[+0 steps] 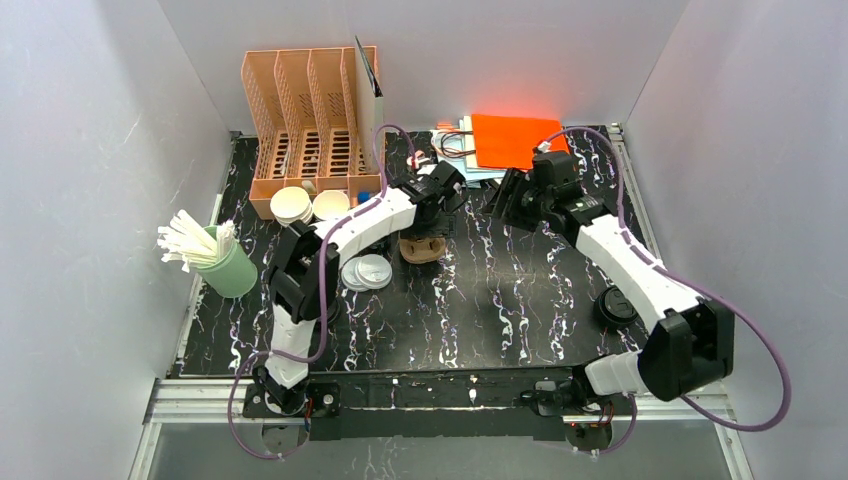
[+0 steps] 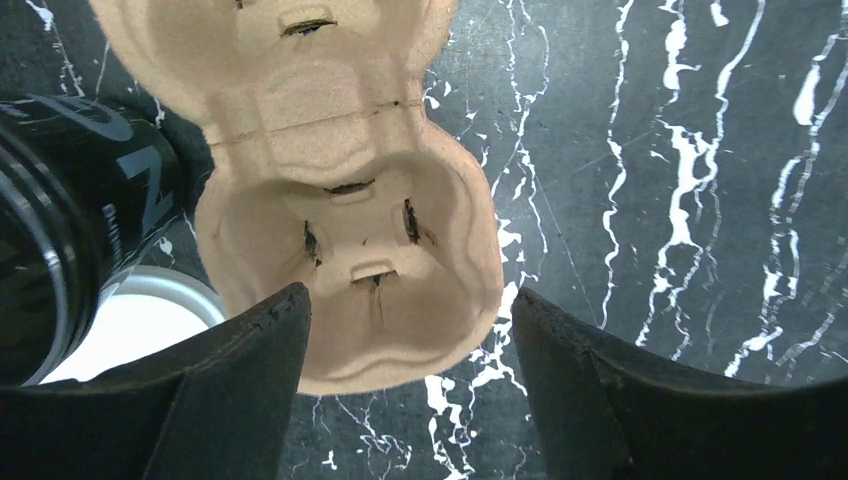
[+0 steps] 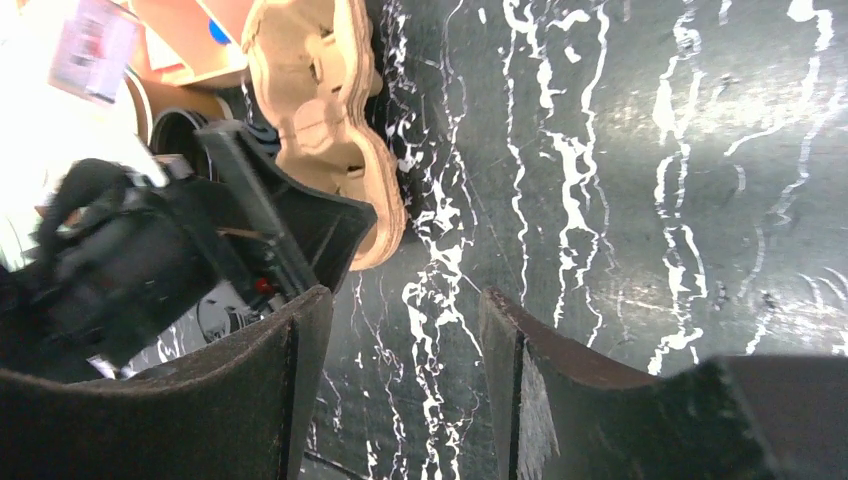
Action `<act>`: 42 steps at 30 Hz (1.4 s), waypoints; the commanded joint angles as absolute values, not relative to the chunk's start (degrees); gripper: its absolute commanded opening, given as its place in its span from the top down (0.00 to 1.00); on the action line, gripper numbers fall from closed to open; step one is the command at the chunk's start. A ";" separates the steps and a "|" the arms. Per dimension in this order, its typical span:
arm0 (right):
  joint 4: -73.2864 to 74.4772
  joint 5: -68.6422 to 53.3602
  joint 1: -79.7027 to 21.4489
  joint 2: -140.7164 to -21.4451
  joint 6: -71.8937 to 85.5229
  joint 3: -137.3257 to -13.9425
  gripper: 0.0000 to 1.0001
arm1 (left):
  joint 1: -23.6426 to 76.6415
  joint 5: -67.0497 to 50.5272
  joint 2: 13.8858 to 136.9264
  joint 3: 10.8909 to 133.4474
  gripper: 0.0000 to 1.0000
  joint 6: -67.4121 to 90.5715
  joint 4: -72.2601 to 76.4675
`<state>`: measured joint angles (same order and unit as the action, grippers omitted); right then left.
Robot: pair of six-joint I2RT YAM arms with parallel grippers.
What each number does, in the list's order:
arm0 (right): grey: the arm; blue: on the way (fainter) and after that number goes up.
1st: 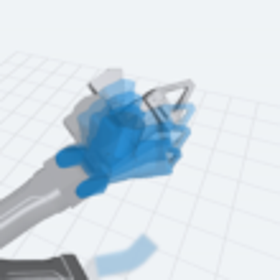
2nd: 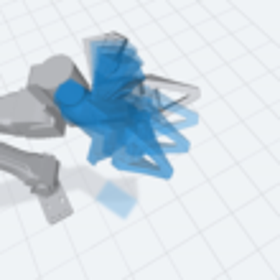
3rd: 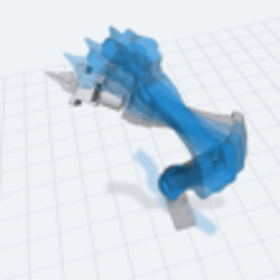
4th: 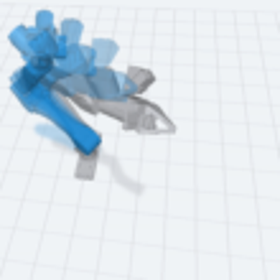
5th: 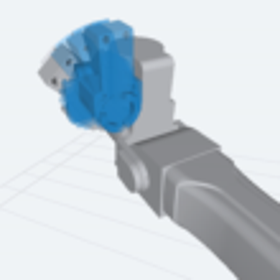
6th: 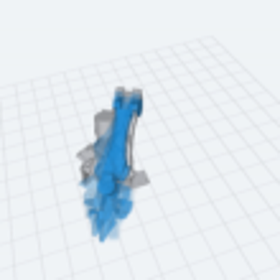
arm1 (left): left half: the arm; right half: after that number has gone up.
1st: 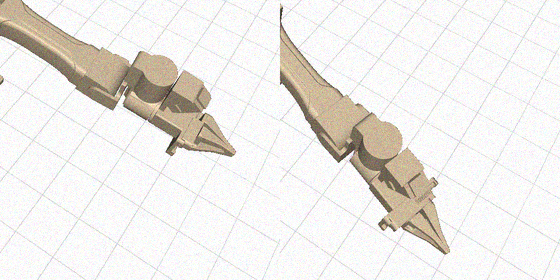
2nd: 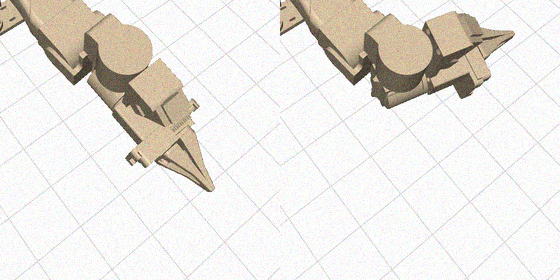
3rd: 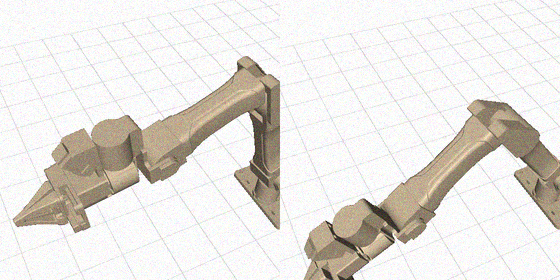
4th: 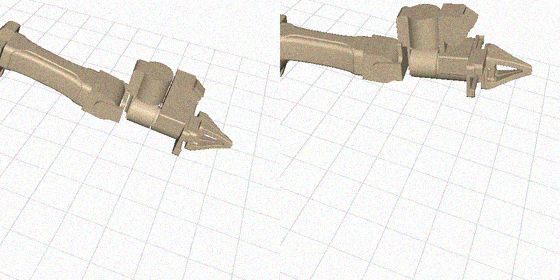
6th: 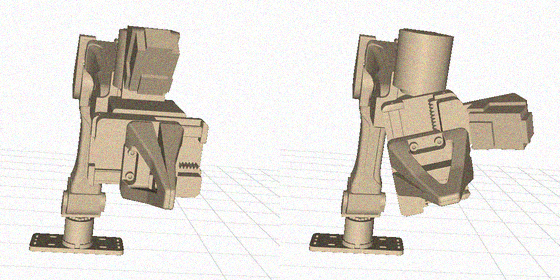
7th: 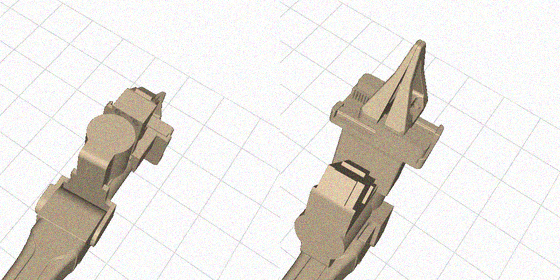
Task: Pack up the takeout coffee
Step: Pick up the cup tray from the cup tray.
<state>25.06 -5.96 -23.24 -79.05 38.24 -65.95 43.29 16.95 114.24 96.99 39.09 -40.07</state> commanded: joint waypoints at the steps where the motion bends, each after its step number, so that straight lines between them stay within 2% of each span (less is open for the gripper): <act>1: 24.17 -0.35 -22.05 -74.09 39.29 -64.03 0.35 | 43.95 19.22 116.27 100.25 0.31 39.86 -42.24; 7: 25.57 -0.28 -21.54 -72.42 38.81 -62.89 0.35 | 43.95 16.38 119.29 101.94 0.38 38.35 -40.93; 15: 26.44 -0.31 -21.31 -74.12 37.37 -64.22 0.35 | 43.95 15.87 120.87 103.29 0.66 38.68 -40.71; 18: 26.27 -1.07 -21.29 -75.00 36.90 -64.14 0.34 | 43.95 15.67 119.70 103.97 0.72 38.19 -41.25; 25: 24.71 -9.80 -20.76 -79.16 35.81 -63.68 0.37 | 43.95 3.59 113.37 100.66 0.84 37.64 -37.12; 31: 20.04 -22.31 -17.03 -81.27 37.02 -60.69 0.40 | 43.95 -5.64 106.96 92.95 0.86 39.72 -28.41; 36: 8.16 -36.20 -13.07 -80.95 42.51 -53.33 0.40 | 43.86 -11.20 101.07 83.80 0.86 43.48 -17.80; 42: 4.64 -40.90 -12.56 -83.57 43.74 -51.58 0.40 | 43.86 -14.40 98.56 75.24 0.85 48.29 -11.10</act>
<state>10.87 -33.67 -12.47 -81.87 42.35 -50.92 43.68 -10.02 101.27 79.09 44.69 -17.15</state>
